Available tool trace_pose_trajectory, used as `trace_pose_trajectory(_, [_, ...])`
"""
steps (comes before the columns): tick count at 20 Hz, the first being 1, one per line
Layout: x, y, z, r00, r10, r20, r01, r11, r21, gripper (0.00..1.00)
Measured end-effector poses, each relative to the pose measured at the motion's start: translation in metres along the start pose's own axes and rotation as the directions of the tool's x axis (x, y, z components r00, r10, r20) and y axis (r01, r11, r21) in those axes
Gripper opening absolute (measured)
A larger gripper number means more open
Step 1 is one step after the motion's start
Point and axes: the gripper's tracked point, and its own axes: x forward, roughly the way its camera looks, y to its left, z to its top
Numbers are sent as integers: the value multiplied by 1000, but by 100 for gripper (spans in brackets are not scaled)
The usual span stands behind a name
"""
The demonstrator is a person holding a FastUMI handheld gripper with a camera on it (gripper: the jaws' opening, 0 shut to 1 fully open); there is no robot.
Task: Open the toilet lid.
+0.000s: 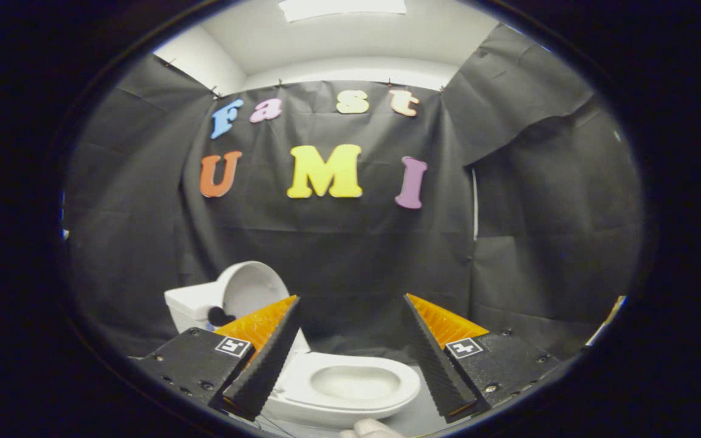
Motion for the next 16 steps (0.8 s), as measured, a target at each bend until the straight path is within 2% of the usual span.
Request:
trace_pose_trajectory(3, [-2, -36, -50, 995, -39, -92, 39, 999, -4, 100])
trace_pose_trajectory(6, [-5, -54, -79, 991, -55, -120, 61, 997, 47, 100])
trace_pose_trajectory(9, [-2, -57, -100, 988, -68, -137, 74, 997, 39, 100])
trace_pose_trajectory(16, [-5, -29, -123, 985, -15, -174, 16, 1000, 5, 100])
